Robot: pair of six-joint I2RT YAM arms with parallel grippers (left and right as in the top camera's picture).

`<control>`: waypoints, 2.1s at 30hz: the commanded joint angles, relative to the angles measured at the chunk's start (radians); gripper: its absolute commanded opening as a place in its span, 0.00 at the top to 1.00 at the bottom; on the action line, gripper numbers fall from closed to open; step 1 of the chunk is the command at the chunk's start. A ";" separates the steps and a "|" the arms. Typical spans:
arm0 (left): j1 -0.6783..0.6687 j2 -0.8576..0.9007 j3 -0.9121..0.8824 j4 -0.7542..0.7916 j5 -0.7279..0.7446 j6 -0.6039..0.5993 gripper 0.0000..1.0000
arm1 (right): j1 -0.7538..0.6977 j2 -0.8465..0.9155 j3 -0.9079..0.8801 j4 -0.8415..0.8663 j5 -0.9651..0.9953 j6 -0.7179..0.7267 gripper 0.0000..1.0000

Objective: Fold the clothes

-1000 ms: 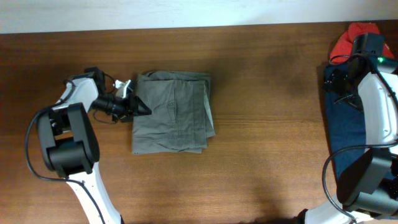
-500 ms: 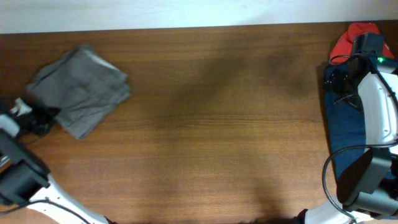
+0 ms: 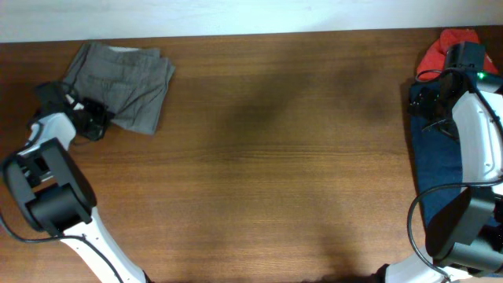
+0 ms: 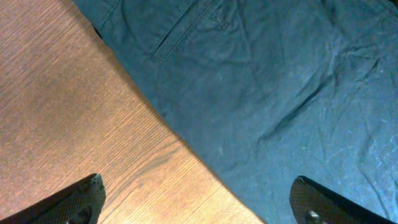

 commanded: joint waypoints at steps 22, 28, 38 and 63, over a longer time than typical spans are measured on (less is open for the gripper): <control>0.087 0.065 -0.014 0.144 -0.097 0.173 0.99 | -0.005 -0.008 0.006 -0.001 0.013 0.004 0.02; 0.143 0.090 -0.014 -0.035 -0.056 0.441 0.99 | -0.005 -0.008 0.006 0.000 0.013 0.004 0.02; 0.233 0.090 -0.014 -0.038 -0.023 0.266 0.99 | -0.005 -0.008 0.006 0.000 0.013 0.004 0.02; 0.047 0.176 -0.014 0.302 -0.155 0.203 0.94 | -0.005 -0.008 0.006 0.000 0.013 0.004 0.02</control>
